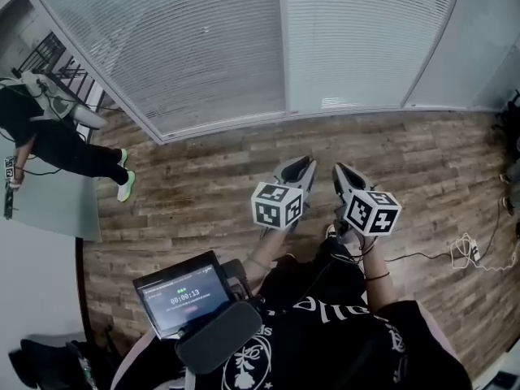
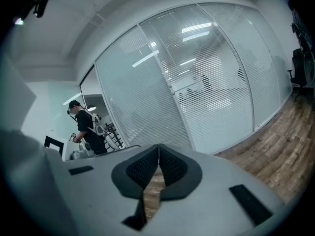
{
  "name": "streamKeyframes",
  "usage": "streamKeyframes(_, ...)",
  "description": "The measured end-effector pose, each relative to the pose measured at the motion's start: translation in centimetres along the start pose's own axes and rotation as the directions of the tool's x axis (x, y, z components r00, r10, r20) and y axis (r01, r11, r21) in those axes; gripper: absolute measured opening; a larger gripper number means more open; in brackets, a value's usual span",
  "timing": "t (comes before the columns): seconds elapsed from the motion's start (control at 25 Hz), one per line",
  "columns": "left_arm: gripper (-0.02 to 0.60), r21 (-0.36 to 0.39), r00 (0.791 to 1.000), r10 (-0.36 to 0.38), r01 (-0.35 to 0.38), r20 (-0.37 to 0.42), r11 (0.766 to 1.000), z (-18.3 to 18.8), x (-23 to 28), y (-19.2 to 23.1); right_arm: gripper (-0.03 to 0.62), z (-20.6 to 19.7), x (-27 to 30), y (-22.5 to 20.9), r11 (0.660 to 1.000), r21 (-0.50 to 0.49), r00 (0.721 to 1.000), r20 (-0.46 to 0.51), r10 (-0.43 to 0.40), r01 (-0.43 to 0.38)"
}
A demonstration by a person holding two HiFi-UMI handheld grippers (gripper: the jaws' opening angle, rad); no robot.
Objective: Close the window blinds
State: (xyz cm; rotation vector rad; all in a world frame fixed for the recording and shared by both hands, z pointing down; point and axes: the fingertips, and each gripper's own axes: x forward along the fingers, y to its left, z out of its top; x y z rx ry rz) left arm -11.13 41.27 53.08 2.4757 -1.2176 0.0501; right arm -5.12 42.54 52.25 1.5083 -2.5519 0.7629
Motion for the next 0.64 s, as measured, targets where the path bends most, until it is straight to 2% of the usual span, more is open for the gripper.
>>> streamKeyframes(0.28, 0.060, -0.040, 1.000, 0.018, -0.017, 0.012, 0.999, -1.1, -3.5, 1.9, 0.018, -2.0, -0.2, 3.1, 1.000, -0.026, 1.000, -0.015, -0.007, 0.006)
streamKeyframes(0.64, 0.059, -0.066, 0.999, 0.035, -0.034, 0.015, 0.997, -1.6, -3.8, 3.0, 0.018, -2.2, 0.1, 2.6, 1.000, -0.020, 1.000, -0.021, -0.018, 0.018)
